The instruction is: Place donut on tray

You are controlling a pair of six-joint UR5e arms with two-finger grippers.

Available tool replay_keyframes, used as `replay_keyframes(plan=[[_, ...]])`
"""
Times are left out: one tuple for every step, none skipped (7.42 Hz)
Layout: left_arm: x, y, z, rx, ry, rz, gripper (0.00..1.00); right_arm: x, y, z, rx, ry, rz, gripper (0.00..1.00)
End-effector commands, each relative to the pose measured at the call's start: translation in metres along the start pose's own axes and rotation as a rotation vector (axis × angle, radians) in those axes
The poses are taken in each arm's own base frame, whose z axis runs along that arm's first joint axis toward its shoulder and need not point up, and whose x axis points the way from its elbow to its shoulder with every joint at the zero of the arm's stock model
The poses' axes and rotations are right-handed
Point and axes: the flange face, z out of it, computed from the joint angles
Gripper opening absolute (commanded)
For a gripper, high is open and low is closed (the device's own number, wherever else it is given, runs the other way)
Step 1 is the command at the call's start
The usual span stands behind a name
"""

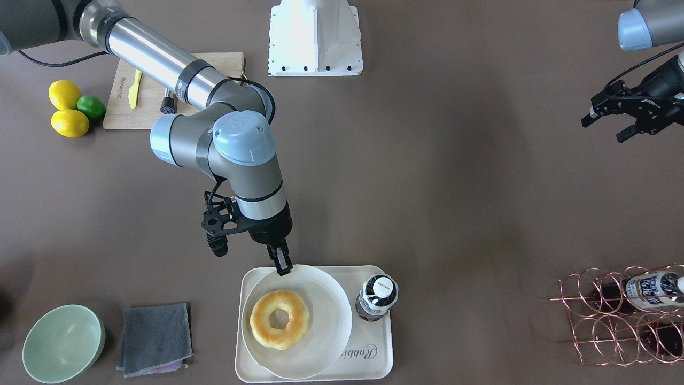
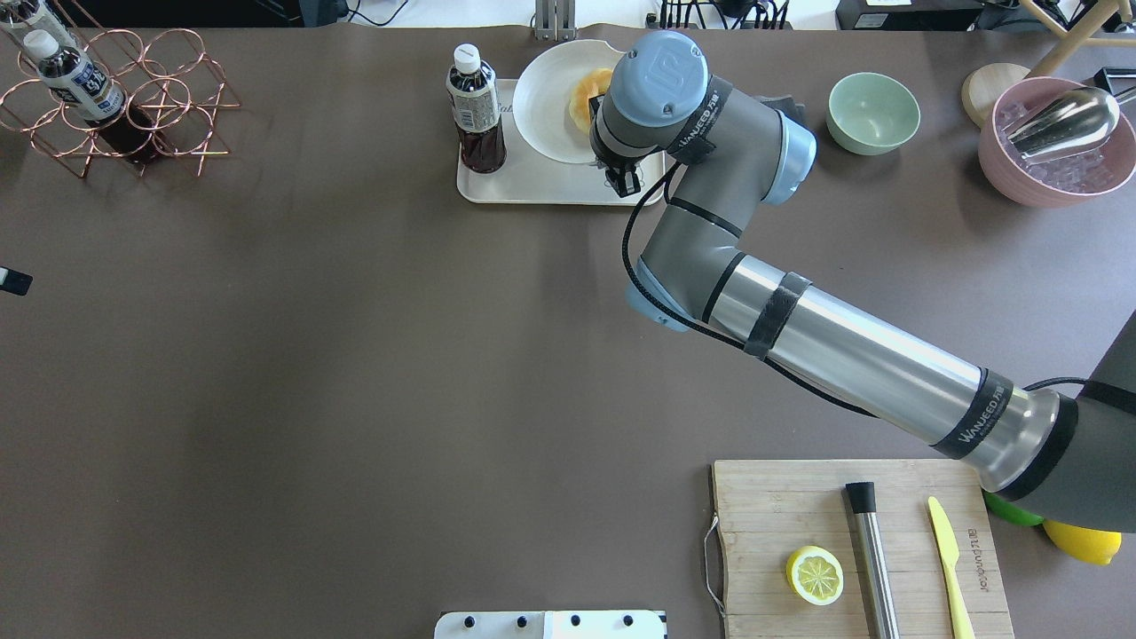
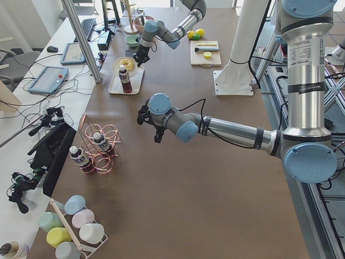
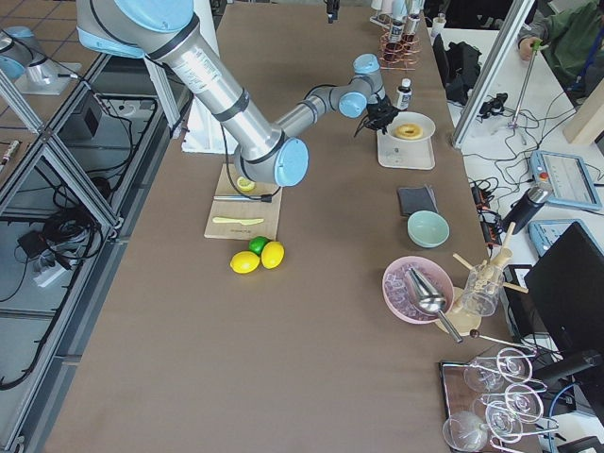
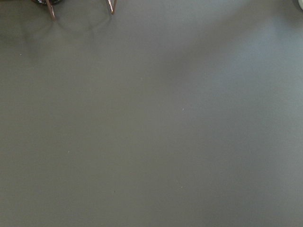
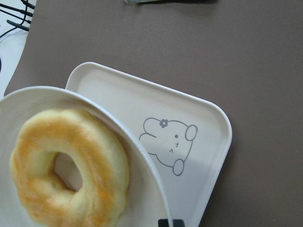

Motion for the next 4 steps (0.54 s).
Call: replay_keyframes(plan=[[0.0012,0.0004,-0.0059,0.012,0.000,0.002,0.98,-0.0124,-0.0127,0.0447,0.002,-0.010,0.004,0.00],[0.0006,0.0004,-0.0055,0.011,0.000,0.001,0.98,-0.0093,-0.0156,0.0509,-0.005,-0.018,0.002,0.00],[0.0006,0.0004,-0.0055,0.011,0.000,0.001,0.98,-0.0104,-0.0160,0.0498,-0.007,-0.020,-0.006,0.17],[-0.0002,0.0005,-0.0050,0.010,-0.001,-0.001,0.98,-0.0101,-0.0125,0.0466,-0.018,-0.020,-0.090,0.63]])
